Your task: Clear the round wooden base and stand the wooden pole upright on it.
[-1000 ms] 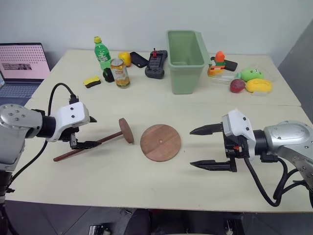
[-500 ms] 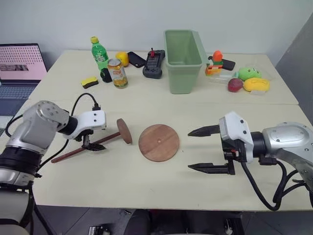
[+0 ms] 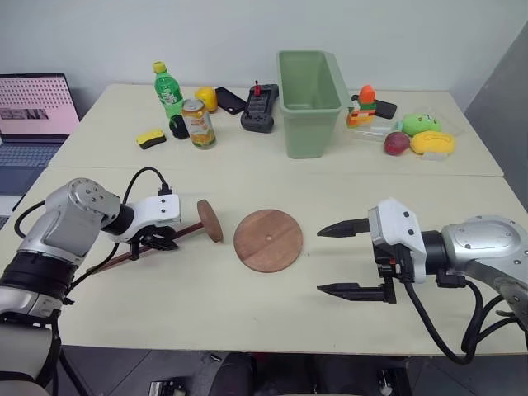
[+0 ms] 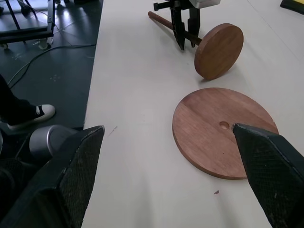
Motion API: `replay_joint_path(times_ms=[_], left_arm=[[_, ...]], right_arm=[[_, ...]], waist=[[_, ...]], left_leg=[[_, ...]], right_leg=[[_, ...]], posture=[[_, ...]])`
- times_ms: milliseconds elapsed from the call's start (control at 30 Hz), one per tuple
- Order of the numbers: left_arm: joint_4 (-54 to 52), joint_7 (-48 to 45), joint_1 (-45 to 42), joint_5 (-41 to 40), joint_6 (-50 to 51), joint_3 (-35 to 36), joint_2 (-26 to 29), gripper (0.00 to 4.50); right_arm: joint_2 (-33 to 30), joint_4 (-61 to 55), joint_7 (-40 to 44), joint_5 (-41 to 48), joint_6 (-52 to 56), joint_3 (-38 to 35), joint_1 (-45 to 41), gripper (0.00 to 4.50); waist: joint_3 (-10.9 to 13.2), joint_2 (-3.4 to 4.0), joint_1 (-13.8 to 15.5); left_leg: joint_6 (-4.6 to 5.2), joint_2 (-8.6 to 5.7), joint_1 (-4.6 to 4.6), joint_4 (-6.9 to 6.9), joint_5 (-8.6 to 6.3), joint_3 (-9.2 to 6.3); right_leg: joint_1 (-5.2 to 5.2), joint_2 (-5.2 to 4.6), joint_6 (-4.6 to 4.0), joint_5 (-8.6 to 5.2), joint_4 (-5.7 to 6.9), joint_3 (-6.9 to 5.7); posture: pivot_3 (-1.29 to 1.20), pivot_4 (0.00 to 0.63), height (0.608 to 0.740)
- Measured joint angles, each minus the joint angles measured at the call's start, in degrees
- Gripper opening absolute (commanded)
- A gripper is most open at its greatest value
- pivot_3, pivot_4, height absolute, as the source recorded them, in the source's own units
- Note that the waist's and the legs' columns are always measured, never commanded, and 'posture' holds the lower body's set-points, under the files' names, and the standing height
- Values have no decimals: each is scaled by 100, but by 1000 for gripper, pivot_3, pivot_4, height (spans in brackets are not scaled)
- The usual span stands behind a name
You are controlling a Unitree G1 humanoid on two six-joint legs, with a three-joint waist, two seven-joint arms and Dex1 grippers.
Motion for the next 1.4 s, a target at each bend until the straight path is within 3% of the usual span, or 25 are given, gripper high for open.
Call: replay_joint_path(times_ms=[300,467,567,667,767,933,1400], left_arm=[[16,260,-220,-114,311,344,-34,258],[-192,974,-1098,-1466,1146,1826,-1129,258],[-763,1612,-1161,-2385,1496,2568,-2070,258],[-1503,1989,-843,-3066,1856,2857,-2566,258],[-2261,2400,-356,-3578,2117,2866,-3137,258],[-2713,2863,-78,-3627,2027,2800,-3393,258],[-3001,3017,657,-3621,1489,2063,-3632,258]], right_arm=[[-65,79,14,-109,-28,5,-31,4500],[-147,86,16,-135,-30,-75,56,4500],[-77,62,-111,-216,-160,-142,176,4500],[246,5,-453,-551,-553,-198,422,4500],[461,-74,-816,-905,-786,-157,705,4500],[592,-183,-1083,-931,-616,-41,970,4500],[745,-190,-1337,-874,-262,188,1001,4500]], waist=[[5,-9,1],[11,-29,53],[13,-35,32],[11,-37,-14],[11,-36,-12],[11,-37,16],[11,-37,19]], left_leg=[[0,-1,-1,3,0,-2],[-1,-16,-32,25,1,-20],[-6,-12,-38,30,3,-21],[-23,-1,-34,22,13,-15],[-27,5,-29,24,15,-20],[-26,1,-24,25,15,-21],[-23,-7,-25,24,13,-17]], right_leg=[[0,0,0,0,1,-2],[-4,-16,3,1,-3,-16],[-5,-33,6,3,-4,-10],[-10,-30,6,4,-1,-2],[-9,-25,5,4,8,4],[-2,-21,4,5,10,5],[0,-17,4,5,1,3]], posture=[[0,150,740],[0,150,740],[0,150,740],[0,150,740],[0,150,740],[0,150,740],[0,150,740]])
